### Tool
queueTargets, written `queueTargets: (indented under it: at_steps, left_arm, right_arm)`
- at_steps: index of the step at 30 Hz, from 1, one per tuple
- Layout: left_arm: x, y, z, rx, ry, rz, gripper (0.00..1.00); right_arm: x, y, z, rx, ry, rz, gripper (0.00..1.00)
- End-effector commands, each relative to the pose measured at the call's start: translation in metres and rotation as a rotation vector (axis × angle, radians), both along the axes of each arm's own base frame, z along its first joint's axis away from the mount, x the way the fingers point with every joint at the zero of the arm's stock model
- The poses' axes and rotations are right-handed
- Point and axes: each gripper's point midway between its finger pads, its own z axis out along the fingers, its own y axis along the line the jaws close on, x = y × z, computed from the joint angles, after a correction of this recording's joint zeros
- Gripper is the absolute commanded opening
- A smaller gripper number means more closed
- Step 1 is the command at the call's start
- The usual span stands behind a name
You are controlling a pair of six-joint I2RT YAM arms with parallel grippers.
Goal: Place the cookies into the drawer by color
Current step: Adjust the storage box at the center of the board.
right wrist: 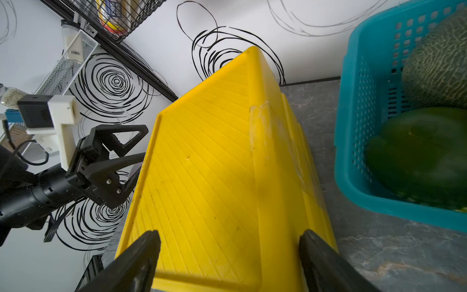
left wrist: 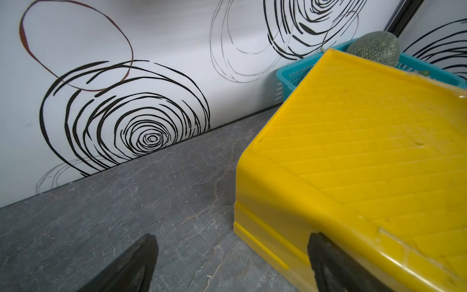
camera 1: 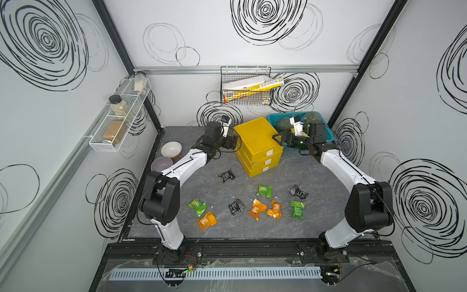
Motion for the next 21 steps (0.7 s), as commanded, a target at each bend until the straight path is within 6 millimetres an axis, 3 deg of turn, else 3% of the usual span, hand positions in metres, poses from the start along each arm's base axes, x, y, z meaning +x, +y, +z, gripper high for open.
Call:
queueTargets:
  at_steps: [1, 6, 11, 21]
  left_arm:
    - [-0.03, 0.003, 0.04, -0.063, -0.023, -0.027, 0.99]
    - [-0.077, -0.004, 0.034, -0.057, 0.018, -0.101, 0.99]
    - [-0.124, -0.031, 0.021, -0.076, -0.016, -0.264, 0.99]
    - [-0.141, -0.067, -0.01, -0.135, 0.082, -0.364, 0.99]
  right_arm:
    - [-0.008, 0.003, 0.003, 0.01, -0.008, 0.002, 0.91]
    - [-0.011, 0.002, 0.003, 0.012, -0.01, 0.001, 0.91]
    - [-0.015, -0.001, 0.007, 0.008, -0.03, -0.012, 0.91]
    - [-0.023, 0.0, 0.01, 0.019, -0.03, -0.018, 0.91]
